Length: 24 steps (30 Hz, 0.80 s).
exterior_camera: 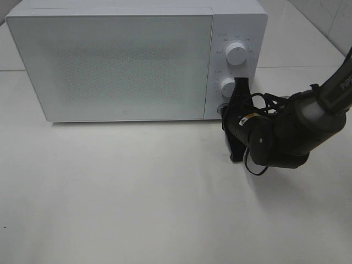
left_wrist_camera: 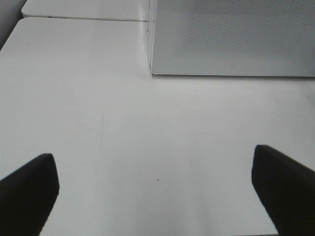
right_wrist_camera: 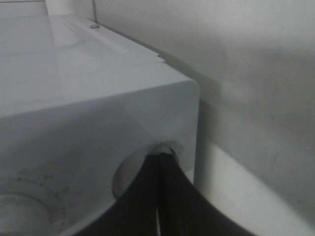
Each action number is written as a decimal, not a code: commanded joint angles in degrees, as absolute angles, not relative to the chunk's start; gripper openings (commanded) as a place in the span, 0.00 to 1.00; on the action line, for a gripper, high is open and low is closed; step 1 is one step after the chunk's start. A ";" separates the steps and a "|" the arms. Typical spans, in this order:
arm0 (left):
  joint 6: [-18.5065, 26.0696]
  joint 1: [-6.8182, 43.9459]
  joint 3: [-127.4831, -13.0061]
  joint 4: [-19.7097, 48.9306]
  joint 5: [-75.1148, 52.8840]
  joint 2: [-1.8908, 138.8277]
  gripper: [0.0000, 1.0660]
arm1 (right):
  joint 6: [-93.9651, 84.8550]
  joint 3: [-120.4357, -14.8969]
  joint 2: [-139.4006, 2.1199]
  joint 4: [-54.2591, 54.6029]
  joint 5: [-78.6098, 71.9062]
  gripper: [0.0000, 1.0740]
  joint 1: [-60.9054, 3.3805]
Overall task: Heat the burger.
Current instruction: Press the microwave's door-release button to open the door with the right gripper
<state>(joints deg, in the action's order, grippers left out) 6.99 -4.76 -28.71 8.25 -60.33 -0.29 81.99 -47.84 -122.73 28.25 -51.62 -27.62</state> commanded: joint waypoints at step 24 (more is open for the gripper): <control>6.70 -4.81 -28.53 8.54 -59.53 -1.72 0.94 | 79.76 -57.70 -123.59 31.86 -56.38 0.00 -27.44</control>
<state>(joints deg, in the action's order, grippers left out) 6.99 -4.76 -28.71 8.25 -60.33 -0.29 81.36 -52.83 -124.10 34.43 -48.24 -28.53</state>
